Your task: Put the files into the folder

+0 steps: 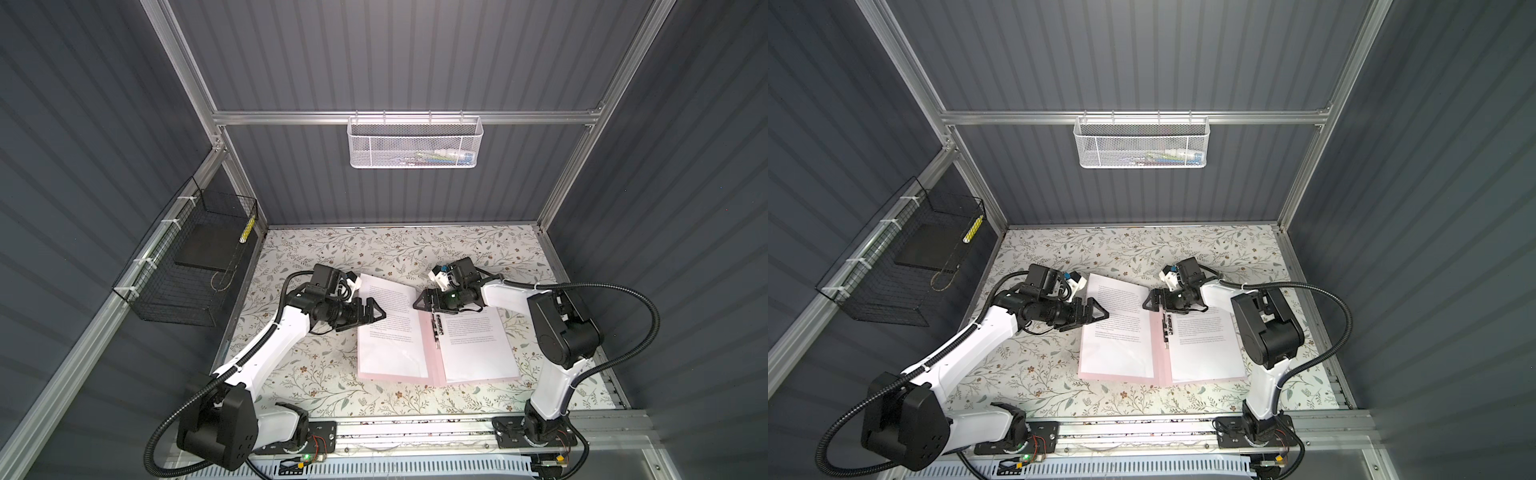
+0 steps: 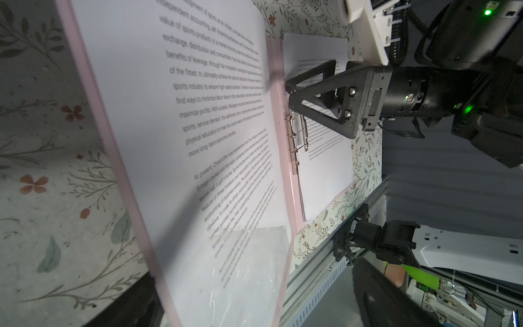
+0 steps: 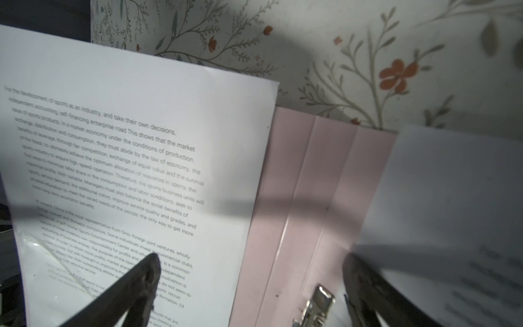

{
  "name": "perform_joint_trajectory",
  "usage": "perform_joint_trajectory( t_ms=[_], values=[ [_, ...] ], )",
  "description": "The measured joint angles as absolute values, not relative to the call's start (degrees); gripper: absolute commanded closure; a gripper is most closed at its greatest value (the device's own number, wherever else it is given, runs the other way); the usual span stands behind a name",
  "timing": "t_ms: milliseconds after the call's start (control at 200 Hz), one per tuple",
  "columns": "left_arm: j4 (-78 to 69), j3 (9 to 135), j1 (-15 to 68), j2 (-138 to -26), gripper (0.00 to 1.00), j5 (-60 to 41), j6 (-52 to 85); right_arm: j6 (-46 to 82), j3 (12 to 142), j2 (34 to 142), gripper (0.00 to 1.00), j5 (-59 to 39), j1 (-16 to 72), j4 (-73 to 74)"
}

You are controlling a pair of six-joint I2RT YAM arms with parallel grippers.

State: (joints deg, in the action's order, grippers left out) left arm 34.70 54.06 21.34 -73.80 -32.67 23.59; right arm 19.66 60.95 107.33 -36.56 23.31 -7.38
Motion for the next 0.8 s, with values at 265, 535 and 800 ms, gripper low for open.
perform_joint_trajectory(
  t_ms=[265,535,800],
  values=[
    [34.7,54.1,21.3,-74.3,0.00,-32.7,23.6,20.8,59.9,107.3,0.01,-41.9,23.2,-5.2],
    [34.6,54.1,21.3,-74.6,0.00,-32.7,23.6,21.6,57.6,104.2,0.01,-44.8,23.2,-4.3],
    [34.6,54.1,21.3,-74.7,0.00,-32.7,23.6,22.6,51.7,95.6,0.01,-46.2,23.4,-3.3]
  ],
)
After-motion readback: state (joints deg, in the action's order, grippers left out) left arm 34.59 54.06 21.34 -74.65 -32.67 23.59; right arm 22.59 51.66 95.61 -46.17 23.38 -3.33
